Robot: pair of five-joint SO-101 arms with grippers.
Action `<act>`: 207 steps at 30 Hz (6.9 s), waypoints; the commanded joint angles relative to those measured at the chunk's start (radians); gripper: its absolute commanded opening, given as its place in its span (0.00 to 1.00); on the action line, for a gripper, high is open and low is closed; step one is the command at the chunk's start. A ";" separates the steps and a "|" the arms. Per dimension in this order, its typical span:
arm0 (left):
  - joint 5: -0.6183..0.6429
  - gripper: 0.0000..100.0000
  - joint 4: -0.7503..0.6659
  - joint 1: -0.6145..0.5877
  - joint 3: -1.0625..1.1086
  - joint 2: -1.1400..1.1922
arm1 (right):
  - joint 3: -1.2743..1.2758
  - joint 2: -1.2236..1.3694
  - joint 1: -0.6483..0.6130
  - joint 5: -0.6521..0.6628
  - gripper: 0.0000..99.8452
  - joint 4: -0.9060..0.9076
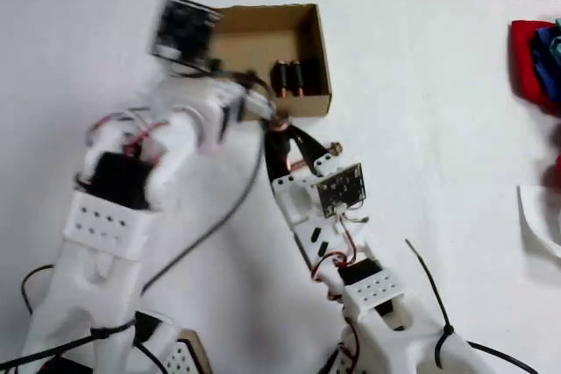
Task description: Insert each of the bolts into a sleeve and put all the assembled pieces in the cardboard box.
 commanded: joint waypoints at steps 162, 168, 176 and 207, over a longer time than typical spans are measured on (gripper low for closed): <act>-1.083 0.12 0.439 0.204 -1.337 1.691 | -0.445 0.223 0.521 0.063 0.19 1.187; -1.085 0.12 0.614 0.206 -1.437 1.694 | -0.445 0.223 0.521 0.063 0.19 1.187; -1.085 0.12 0.792 0.209 -1.567 1.703 | -0.445 0.223 0.521 0.063 0.19 1.187; -0.887 0.15 0.856 0.129 -1.629 1.392 | -0.445 0.219 0.533 0.064 0.19 1.187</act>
